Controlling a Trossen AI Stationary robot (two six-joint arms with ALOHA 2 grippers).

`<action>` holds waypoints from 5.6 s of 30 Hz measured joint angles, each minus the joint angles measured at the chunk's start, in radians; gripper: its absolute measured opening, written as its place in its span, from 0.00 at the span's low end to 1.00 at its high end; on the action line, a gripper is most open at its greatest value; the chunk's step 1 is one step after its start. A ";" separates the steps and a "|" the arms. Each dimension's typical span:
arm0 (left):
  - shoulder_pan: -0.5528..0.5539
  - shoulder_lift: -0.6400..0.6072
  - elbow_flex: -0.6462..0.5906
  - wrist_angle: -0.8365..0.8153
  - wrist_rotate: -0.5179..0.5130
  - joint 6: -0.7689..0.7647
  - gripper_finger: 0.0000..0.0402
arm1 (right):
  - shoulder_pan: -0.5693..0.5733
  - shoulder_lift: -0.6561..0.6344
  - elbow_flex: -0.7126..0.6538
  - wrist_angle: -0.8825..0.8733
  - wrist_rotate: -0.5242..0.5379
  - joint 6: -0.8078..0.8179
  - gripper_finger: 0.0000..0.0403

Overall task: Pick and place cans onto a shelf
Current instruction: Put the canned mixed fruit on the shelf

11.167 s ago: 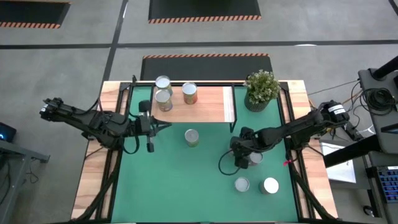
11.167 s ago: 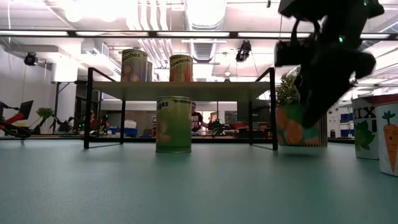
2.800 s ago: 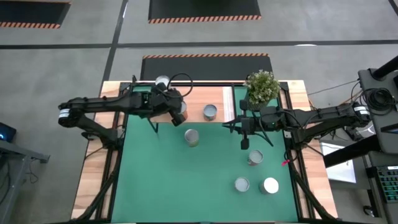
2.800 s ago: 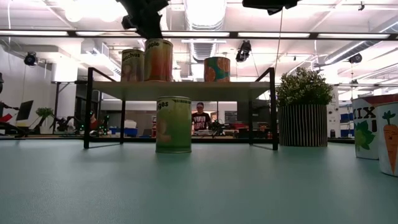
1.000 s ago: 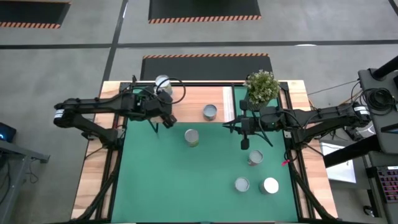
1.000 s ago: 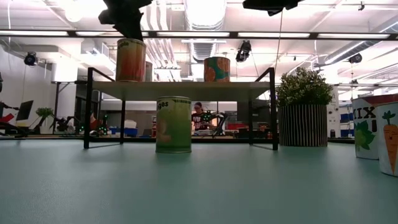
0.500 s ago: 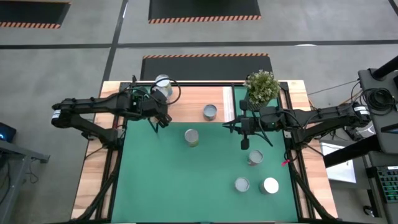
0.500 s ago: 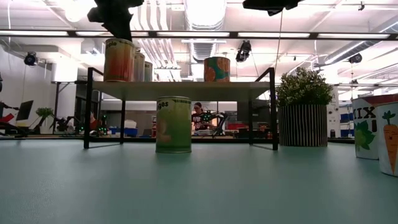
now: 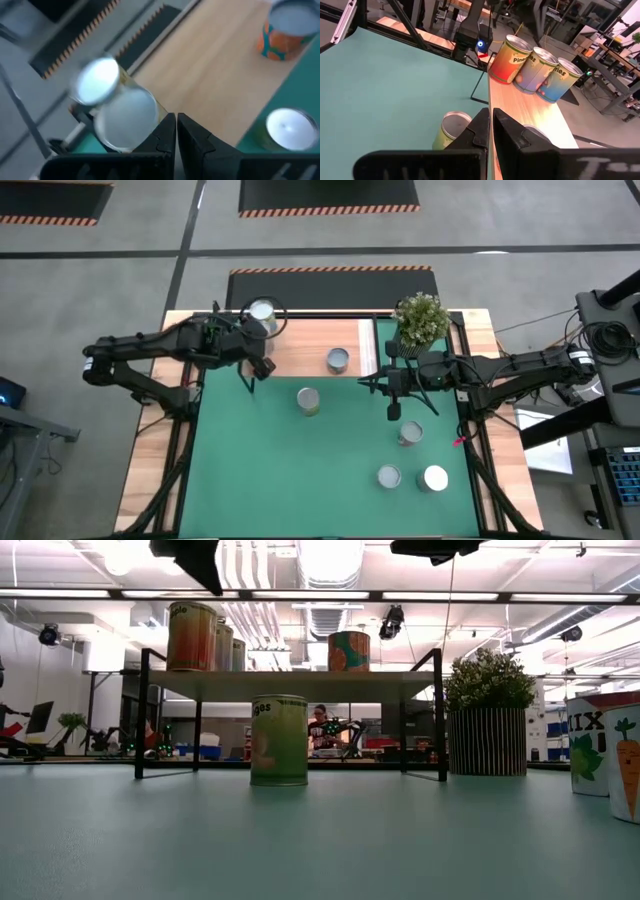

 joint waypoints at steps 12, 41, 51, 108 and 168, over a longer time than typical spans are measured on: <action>0.172 0.008 0.077 0.028 -0.034 0.318 0.00 | 0.000 0.000 0.000 0.000 0.000 -0.003 0.03; -0.203 -0.272 -0.315 0.726 0.131 0.446 0.00 | 0.084 0.000 0.002 -0.128 -0.002 0.554 0.03; -0.332 -0.326 -0.478 0.946 0.105 0.482 0.00 | 0.148 0.111 0.234 -0.807 -0.053 1.053 0.03; -0.491 -0.318 -0.547 1.029 0.105 0.416 0.00 | 0.204 0.426 0.196 -1.151 -0.237 1.533 0.95; -0.493 -0.628 -0.752 1.246 0.021 0.627 0.00 | -0.134 0.948 1.482 -1.178 0.009 0.523 0.71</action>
